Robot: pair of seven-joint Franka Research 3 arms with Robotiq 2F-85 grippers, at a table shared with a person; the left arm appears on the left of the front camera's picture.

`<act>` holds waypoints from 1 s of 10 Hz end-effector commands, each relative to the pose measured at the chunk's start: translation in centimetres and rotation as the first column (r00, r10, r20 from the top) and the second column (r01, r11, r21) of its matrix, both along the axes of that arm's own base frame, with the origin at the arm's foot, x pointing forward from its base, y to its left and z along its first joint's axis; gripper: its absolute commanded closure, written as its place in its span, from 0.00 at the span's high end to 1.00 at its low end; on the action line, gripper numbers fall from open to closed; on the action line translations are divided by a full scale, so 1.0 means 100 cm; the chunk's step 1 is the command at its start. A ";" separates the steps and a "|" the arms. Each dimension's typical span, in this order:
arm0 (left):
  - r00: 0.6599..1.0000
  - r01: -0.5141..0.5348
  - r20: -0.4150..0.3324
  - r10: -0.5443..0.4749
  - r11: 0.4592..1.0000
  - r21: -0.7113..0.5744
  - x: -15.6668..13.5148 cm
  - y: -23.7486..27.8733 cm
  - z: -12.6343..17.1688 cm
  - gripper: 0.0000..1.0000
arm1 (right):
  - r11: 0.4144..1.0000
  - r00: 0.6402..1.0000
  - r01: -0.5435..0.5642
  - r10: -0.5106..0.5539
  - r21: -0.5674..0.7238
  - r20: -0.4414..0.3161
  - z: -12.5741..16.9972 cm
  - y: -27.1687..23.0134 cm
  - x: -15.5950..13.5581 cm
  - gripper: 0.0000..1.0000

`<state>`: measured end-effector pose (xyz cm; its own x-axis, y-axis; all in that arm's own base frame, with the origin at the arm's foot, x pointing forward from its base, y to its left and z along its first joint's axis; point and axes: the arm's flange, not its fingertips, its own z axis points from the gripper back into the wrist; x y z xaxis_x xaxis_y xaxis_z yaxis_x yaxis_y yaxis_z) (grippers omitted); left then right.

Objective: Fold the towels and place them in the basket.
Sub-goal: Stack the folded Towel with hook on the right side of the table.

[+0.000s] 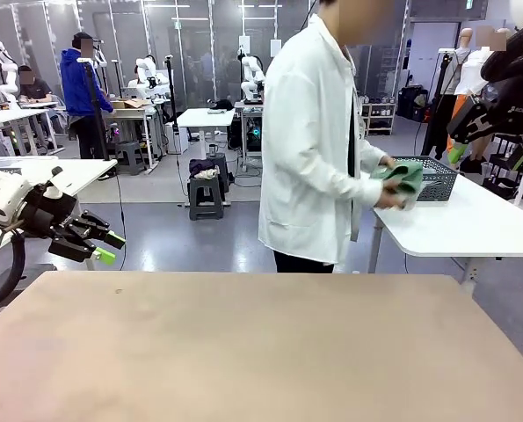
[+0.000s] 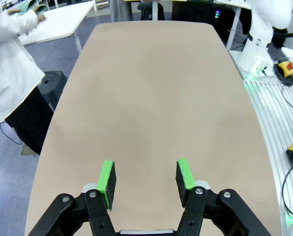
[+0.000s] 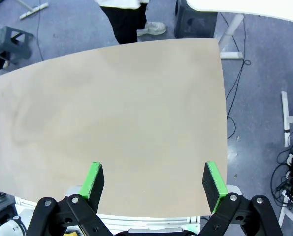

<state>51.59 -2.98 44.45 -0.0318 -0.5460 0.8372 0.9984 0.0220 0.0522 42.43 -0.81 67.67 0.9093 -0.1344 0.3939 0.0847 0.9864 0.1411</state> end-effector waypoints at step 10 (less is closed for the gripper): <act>1.000 -0.005 0.004 0.005 1.000 0.001 -0.001 0.000 0.003 0.63 | 1.000 1.000 -0.005 0.005 0.008 0.007 0.003 0.001 -0.001 1.00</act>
